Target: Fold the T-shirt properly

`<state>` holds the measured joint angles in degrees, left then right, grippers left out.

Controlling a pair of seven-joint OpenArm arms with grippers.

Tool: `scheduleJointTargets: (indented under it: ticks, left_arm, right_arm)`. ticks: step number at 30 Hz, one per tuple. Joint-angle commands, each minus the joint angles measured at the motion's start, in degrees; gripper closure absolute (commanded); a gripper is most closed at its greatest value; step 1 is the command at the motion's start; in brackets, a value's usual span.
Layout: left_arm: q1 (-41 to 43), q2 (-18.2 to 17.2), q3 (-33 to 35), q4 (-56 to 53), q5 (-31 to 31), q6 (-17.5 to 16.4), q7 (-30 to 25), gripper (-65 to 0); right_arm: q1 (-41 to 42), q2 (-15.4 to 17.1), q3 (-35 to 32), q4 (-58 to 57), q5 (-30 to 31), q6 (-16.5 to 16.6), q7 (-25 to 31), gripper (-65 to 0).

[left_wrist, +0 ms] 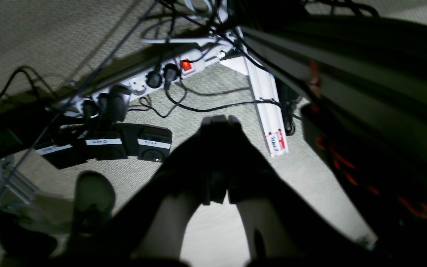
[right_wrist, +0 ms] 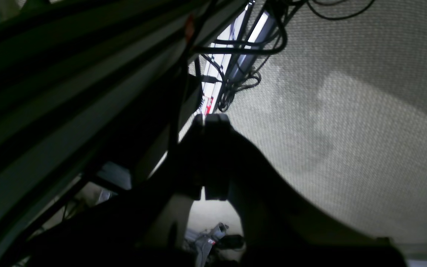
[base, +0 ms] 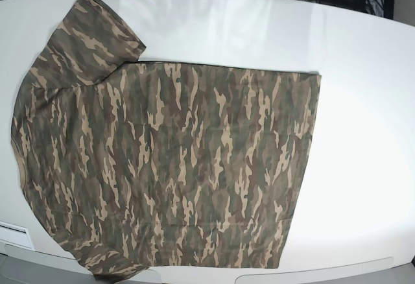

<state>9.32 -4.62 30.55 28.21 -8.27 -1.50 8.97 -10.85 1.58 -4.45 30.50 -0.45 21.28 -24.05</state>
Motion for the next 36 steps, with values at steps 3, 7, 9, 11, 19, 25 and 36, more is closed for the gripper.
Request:
scheduleJointTargets:
  ticks: [3, 7, 9, 11, 19, 25, 36]
  left_arm:
    - [4.2, -1.7, 0.2, 6.3, 3.5, -1.4, 2.2, 0.0]
    - [10.0, -5.1, 0.2, 15.5, 3.8, -1.4, 5.3, 0.0]
    - [13.2, -7.1, 0.2, 20.3, 3.8, -1.4, 7.3, 0.0]
    - [16.5, -9.4, 0.2, 25.3, 3.8, -1.6, 8.9, 0.0]
    - [29.9, -20.6, 0.2, 46.6, 2.8, -5.6, 15.0, 0.0]
    - [40.3, -31.2, 0.1, 63.2, 2.5, -6.8, 17.0, 0.0]
    - [54.0, -43.9, 0.1, 89.0, 18.0, 2.4, 22.0, 0.0]
  right_arm:
    - [-5.4, 0.7, -0.1, 4.3, 0.2, -0.3, -0.6, 0.0]
    - [-12.9, 2.2, -0.1, 13.0, 1.8, 3.8, -1.4, 0.0]
    - [-17.0, 3.3, -0.1, 18.1, 4.0, 5.1, -2.7, 0.0]
    - [-21.1, 4.4, -0.1, 23.6, 6.3, 6.1, -5.1, 0.0]
    - [-35.6, 10.1, -0.1, 46.2, 12.7, 9.2, -17.3, 0.0]
    - [-47.5, 12.9, 0.0, 62.6, 16.4, 8.9, -18.7, 0.0]
    - [-64.1, 12.9, 0.1, 92.6, 9.7, 3.5, -18.7, 0.0]
